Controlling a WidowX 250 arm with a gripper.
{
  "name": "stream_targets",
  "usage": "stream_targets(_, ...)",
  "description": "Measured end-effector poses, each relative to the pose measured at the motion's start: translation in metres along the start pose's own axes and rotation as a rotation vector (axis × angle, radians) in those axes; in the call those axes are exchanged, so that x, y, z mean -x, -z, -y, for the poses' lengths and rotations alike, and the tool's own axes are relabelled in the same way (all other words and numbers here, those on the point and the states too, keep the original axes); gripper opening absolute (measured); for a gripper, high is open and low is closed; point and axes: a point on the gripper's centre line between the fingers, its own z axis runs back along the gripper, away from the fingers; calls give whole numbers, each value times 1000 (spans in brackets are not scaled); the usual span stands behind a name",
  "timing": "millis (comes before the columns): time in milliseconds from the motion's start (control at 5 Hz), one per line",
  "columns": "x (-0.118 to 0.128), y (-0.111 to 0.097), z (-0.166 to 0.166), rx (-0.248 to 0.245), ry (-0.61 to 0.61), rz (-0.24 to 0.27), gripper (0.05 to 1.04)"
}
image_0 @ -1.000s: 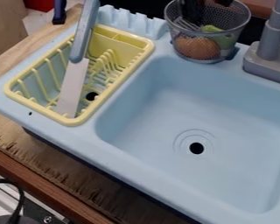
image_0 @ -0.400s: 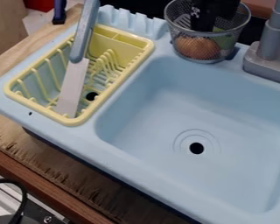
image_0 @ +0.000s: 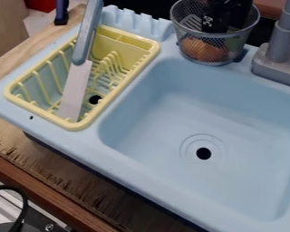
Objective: Put the silver spatula in the sink
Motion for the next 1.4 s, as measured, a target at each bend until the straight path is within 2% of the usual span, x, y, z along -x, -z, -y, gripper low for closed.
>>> stream_targets(200, 1, 0, 0, 3, -8, -3, 995)
stream_targets(400, 1, 8, -1, -29, -17, -1, 938)
stream_targets(800, -2, 9, 0, -26, -29, -6, 378)
stream_targets(1000, -3, 9, 0, -28, -27, -16, 310)
stream_targets(1400, -6, 9, -1, -35, -5, -33, 310)
